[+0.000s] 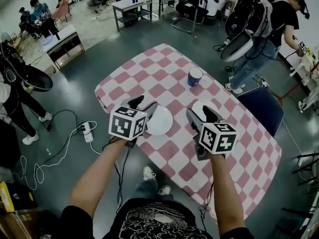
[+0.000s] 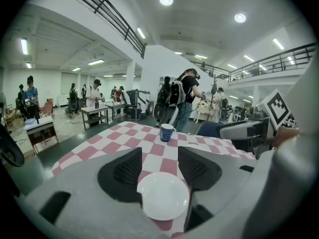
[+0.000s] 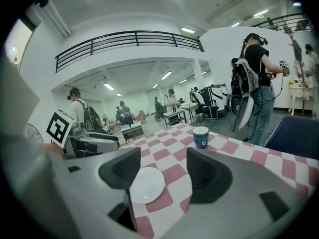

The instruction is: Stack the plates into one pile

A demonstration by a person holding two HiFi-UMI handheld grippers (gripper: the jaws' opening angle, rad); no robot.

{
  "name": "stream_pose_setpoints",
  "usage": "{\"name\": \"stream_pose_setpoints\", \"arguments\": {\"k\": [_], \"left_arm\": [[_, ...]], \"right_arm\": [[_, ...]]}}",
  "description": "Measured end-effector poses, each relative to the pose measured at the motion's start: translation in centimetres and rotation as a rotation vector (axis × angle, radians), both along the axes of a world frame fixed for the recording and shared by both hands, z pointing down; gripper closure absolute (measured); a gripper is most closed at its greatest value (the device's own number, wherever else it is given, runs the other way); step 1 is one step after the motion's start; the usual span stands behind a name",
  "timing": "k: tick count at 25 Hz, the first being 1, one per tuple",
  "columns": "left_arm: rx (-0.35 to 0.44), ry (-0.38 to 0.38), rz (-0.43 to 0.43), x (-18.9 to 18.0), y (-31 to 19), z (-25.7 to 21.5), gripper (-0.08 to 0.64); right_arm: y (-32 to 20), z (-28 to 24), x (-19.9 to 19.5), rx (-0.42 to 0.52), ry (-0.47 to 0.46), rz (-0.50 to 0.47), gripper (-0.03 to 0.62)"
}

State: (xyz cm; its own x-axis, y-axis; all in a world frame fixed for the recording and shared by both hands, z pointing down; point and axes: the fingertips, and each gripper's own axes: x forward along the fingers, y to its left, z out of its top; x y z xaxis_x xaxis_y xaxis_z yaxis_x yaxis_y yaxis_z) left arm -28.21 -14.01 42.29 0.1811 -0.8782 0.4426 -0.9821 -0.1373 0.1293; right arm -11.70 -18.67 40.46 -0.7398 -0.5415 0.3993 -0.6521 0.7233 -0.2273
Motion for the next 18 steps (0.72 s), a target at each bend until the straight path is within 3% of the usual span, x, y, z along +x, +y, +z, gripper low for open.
{"name": "stream_pose_setpoints", "arguments": {"k": [9,18], "left_arm": [[-0.059,0.032,-0.043,-2.5,2.1,3.3,0.324],[-0.165,0.090,-0.023,-3.1,1.7,8.1,0.324]], "right_arm": [[1.2,3.2,-3.1,-0.067,0.022,-0.070,0.296],[0.9,7.9,-4.5,-0.182,0.054,-0.107,0.298]]}}
